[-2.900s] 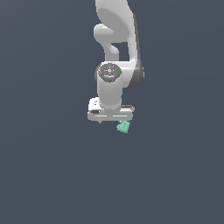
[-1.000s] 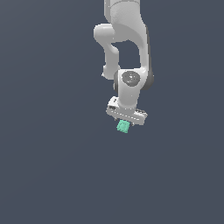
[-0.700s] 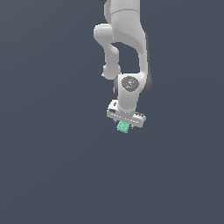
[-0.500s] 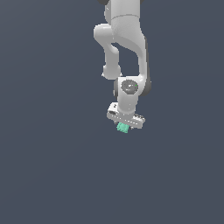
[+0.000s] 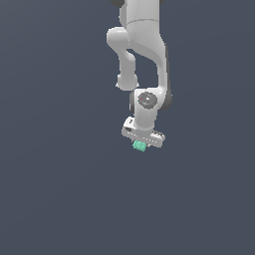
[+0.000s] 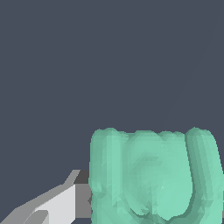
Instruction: Pick up the object and move it to a goal position.
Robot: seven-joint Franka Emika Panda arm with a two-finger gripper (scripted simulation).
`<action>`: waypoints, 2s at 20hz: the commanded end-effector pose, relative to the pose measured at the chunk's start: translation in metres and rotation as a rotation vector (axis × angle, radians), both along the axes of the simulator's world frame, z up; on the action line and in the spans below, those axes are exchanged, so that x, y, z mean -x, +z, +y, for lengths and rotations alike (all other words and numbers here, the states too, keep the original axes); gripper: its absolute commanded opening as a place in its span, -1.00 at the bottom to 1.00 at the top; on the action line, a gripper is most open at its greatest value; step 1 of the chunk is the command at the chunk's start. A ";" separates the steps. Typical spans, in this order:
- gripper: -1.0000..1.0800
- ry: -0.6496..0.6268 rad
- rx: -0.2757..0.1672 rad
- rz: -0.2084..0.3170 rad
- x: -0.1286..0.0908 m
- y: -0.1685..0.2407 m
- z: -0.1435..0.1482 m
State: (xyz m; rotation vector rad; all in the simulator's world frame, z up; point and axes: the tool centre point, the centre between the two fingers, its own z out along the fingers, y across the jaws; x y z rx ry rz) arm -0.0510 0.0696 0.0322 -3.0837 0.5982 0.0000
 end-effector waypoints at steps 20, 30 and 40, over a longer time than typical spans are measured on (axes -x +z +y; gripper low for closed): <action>-1.00 -0.001 0.001 0.000 -0.024 0.071 0.006; -1.00 -0.001 0.001 0.000 -0.052 0.145 0.012; -1.00 -0.001 0.001 0.000 -0.062 0.166 0.014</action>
